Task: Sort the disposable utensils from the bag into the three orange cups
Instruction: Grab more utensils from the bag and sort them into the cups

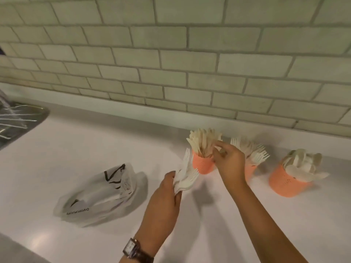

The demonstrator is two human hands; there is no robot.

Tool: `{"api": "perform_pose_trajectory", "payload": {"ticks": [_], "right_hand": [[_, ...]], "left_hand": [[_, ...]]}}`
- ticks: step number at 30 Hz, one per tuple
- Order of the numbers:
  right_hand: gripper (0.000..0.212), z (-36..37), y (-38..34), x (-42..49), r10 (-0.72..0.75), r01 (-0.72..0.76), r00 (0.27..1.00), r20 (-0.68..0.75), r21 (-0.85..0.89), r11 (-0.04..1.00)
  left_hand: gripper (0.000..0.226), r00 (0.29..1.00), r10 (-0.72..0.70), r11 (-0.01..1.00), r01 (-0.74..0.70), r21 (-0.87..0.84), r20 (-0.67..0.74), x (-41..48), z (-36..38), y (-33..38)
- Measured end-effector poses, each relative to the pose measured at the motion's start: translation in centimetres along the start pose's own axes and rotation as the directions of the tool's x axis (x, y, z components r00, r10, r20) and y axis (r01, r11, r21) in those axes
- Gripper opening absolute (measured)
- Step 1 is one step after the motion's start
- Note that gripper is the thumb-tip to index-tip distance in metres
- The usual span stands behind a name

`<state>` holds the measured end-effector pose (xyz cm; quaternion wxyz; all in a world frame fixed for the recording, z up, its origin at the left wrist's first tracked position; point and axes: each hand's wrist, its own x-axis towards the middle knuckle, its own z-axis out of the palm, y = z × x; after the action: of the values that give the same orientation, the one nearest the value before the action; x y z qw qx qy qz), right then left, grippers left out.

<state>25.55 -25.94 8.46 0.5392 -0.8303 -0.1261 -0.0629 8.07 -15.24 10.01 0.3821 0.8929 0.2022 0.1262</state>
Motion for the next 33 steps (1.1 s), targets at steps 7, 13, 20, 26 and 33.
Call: {"api": "perform_pose_trajectory", "payload": {"ticks": [7, 13, 20, 26, 33], "right_hand": [[0.015, -4.3, -0.4, -8.2, 0.280, -0.342, 0.919, 0.278, 0.207, 0.917], [0.007, -5.5, -2.5, -12.9, 0.327, -0.589, 0.783, 0.530, 0.462, 0.663], [0.013, -7.9, -2.3, -12.3, 0.526, -0.608, 0.786, 0.324, 0.555, 0.567], [0.014, -9.5, -1.0, -11.7, 0.567, -0.570, 0.790, 0.231, 0.619, 0.541], [0.016, -9.8, -0.5, -7.9, 0.540, -0.450, 0.838, 0.072, 0.650, 0.612]], "left_hand": [[0.047, 0.981, 0.184, 0.958, -0.165, 0.234, -0.061, 0.8, 2.6, -0.8], [0.066, 0.970, 0.242, 0.947, -0.242, 0.212, 0.024, -0.3, 5.2, 1.5], [0.064, 0.887, 0.454, 0.834, -0.458, 0.307, 0.091, -2.1, 9.0, 3.9], [0.080, 0.809, 0.520, 0.785, -0.579, 0.222, 0.273, -1.2, 10.2, 4.5], [0.112, 0.799, 0.475, 0.875, -0.474, -0.100, 0.369, 2.0, 7.2, 5.1]]}}
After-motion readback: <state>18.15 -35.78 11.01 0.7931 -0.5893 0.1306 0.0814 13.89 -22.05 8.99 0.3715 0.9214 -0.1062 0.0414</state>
